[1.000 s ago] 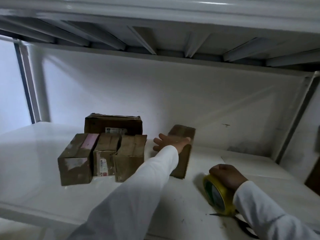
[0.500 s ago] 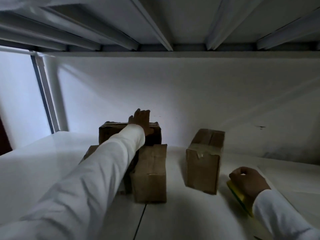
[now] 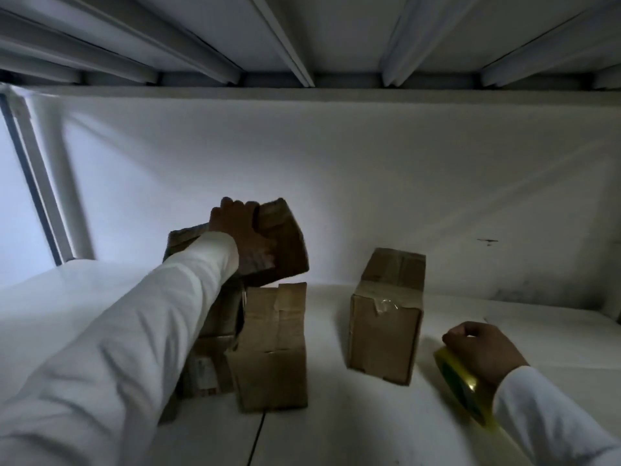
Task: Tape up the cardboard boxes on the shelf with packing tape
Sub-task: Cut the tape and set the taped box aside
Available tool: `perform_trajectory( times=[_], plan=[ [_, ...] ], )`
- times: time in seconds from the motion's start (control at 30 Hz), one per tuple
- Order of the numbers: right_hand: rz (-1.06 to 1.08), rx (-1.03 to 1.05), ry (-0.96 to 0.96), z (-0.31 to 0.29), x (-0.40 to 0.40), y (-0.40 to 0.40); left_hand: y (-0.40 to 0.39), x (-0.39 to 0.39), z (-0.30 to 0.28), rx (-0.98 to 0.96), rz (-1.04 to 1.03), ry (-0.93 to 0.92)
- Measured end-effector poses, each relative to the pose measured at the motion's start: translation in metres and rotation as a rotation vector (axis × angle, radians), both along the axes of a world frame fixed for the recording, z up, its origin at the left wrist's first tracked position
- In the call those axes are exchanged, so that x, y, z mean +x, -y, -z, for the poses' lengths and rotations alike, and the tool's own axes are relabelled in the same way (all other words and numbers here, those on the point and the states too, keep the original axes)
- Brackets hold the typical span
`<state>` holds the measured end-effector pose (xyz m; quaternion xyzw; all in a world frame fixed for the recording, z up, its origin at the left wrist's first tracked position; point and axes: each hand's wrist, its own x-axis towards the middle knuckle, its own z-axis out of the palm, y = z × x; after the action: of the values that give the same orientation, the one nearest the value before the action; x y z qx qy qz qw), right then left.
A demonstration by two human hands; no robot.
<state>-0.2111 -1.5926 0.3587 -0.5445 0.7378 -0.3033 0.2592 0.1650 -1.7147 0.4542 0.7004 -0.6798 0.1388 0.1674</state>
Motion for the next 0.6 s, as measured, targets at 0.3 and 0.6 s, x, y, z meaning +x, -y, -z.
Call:
perform_trajectory(
  times=[0.3,0.6],
  plan=[
    [0.055,-0.125,0.036,0.006,0.011,-0.022,-0.091,-0.025,-0.069,-0.017,0.574,-1.457],
    [0.142,-0.256,0.253,-0.023,-0.015,-0.096,-0.192,-0.081,-0.048,0.9,0.327,-1.045]
  ],
)
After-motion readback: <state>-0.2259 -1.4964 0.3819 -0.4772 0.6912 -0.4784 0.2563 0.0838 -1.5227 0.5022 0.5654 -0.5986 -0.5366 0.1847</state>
